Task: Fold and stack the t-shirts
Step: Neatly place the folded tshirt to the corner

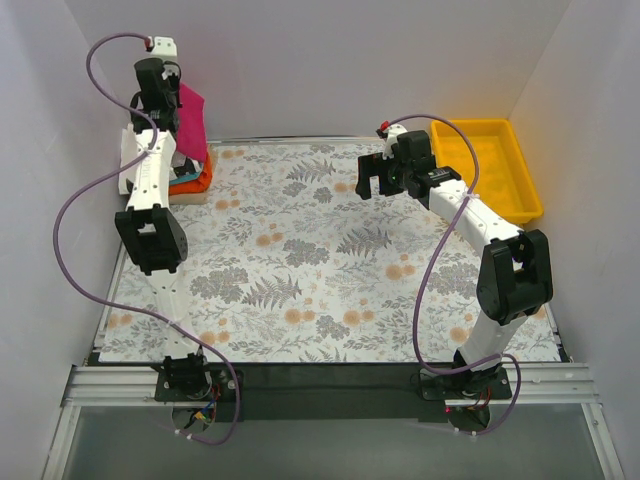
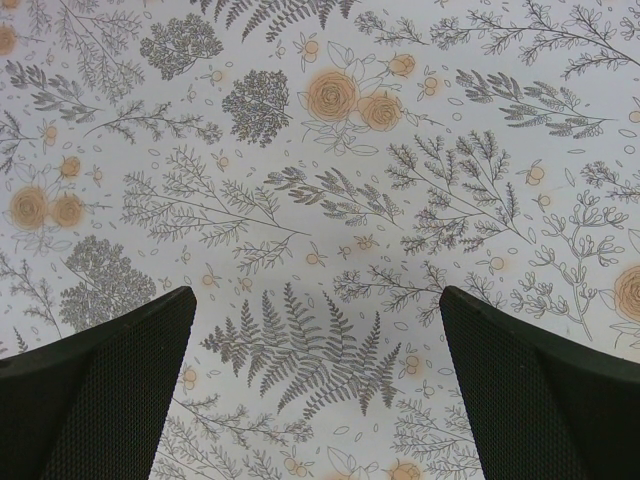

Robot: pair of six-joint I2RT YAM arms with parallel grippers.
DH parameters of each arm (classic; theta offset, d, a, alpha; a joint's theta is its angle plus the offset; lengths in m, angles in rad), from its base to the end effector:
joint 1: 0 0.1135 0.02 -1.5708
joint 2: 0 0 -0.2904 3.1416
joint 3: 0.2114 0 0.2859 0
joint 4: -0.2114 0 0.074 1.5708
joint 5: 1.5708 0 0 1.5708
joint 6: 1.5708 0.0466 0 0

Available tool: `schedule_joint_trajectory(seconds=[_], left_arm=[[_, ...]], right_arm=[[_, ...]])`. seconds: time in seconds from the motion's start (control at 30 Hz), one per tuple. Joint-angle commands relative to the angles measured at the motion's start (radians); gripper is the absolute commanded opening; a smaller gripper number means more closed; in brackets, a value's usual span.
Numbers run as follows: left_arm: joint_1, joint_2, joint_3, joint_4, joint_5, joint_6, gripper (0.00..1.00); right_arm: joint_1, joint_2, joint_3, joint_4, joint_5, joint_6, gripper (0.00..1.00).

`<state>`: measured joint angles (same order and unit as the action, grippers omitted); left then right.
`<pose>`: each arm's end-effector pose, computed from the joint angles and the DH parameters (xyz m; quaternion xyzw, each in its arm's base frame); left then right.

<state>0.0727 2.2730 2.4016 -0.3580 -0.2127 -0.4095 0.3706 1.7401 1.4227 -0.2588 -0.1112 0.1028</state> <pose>0.5912 0.0529 0.4034 -0.2501 0.7407 -0.0216 0.6232 0.4214 0.1693 0.3039 -0.1434 0.8661 0.1592 0.4516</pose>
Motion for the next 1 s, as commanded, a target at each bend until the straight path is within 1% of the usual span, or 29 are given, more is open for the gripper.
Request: schedule_joint_trajectory(seconds=[0.0, 0.13, 0.37, 0.6, 0.7, 0.8, 0.87, 0.9, 0.93, 0.97], left_arm=[[0.044, -0.030, -0.005, 0.053, 0.039, 0.023, 0.00], [0.085, 0.052, -0.015, 0.077, 0.070, 0.038, 0.00], [0.153, 0.172, 0.010, 0.119, 0.176, 0.063, 0.00], [0.179, 0.252, 0.022, 0.217, 0.159, 0.075, 0.00], [0.182, 0.279, 0.016, 0.232, 0.141, 0.116, 0.00], [0.194, 0.293, 0.014, 0.255, 0.128, 0.121, 0.04], [0.209, 0.283, 0.022, 0.264, 0.156, 0.100, 0.11], [0.213, 0.275, 0.019, 0.275, 0.164, 0.091, 0.16], [0.214, 0.264, 0.016, 0.295, 0.173, 0.090, 0.26], [0.217, 0.257, 0.019, 0.300, 0.189, 0.090, 0.32]], right_arm=[[0.001, 0.001, 0.012, 0.033, -0.005, 0.006, 0.98], [0.001, 0.021, 0.010, 0.030, -0.005, 0.003, 0.98], [0.001, 0.059, 0.008, 0.026, -0.015, 0.000, 0.98], [0.001, 0.098, 0.012, 0.023, -0.030, -0.002, 0.98], [0.001, 0.108, 0.022, 0.020, -0.033, 0.002, 0.98], [-0.001, 0.110, 0.027, 0.016, -0.045, 0.003, 0.98], [0.001, 0.108, 0.025, 0.015, -0.048, 0.002, 0.98], [0.001, 0.101, 0.024, 0.013, -0.047, 0.000, 0.98], [0.001, 0.096, 0.019, 0.013, -0.048, -0.002, 0.98], [0.001, 0.095, 0.016, 0.013, -0.048, -0.003, 0.98]])
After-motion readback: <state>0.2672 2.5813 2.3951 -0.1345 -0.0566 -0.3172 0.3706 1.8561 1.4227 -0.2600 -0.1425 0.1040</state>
